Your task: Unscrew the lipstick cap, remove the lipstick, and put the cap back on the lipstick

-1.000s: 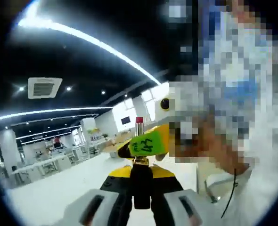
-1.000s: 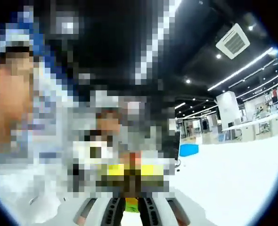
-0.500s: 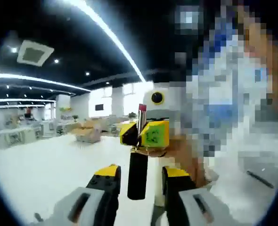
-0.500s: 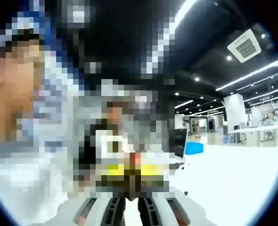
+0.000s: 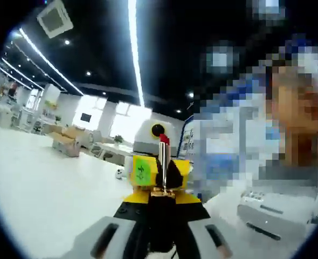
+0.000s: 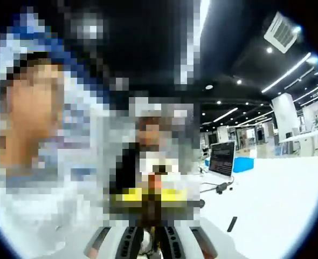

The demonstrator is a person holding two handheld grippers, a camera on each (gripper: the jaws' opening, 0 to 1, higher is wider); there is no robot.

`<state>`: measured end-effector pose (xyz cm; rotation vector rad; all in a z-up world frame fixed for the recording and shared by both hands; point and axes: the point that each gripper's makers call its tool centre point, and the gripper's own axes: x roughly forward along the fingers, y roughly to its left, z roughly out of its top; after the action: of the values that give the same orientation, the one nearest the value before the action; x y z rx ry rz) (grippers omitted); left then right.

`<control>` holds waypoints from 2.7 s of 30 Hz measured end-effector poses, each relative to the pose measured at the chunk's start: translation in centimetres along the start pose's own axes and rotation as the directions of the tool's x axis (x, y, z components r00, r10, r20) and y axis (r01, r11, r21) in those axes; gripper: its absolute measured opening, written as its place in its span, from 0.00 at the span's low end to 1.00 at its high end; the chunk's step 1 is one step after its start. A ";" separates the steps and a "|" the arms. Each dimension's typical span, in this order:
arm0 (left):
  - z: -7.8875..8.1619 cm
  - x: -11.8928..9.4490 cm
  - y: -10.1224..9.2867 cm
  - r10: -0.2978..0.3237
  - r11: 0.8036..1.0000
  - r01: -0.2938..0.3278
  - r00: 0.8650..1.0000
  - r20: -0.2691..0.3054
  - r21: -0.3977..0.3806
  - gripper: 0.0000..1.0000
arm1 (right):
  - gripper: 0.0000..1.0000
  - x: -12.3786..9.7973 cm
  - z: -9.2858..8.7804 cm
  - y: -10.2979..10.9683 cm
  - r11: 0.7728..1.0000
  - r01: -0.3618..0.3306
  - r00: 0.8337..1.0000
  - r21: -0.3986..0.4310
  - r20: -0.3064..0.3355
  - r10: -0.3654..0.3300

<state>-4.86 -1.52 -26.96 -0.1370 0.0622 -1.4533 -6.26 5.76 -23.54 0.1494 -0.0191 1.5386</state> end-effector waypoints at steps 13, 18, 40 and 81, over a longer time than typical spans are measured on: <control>1.8 -0.7 4.2 0.462 0.789 -0.453 0.883 0.085 0.415 0.14 | 0.06 -1.0 1.4 -2.3 0.989 0.146 0.989 -0.031 0.042 -0.144; 2.3 -1.3 5.3 0.557 0.682 -0.546 0.819 0.138 0.487 0.14 | 0.06 -1.0 1.4 -2.9 0.982 0.186 0.981 -0.031 0.053 -0.184; 3.2 -2.1 -0.1 -0.024 0.999 0.028 0.994 0.103 -0.042 0.31 | 0.06 -1.4 2.5 0.3 1.000 -0.001 0.998 0.027 0.070 -0.001; 3.0 -1.0 3.8 0.460 0.708 -0.454 0.878 0.133 0.542 0.14 | 0.06 -1.0 1.8 -2.5 0.988 0.156 0.986 -0.018 0.067 -0.155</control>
<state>-0.85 0.05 -24.57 0.3558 -0.3082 -0.9154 -3.65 4.54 -22.08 0.1786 -0.0761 1.3768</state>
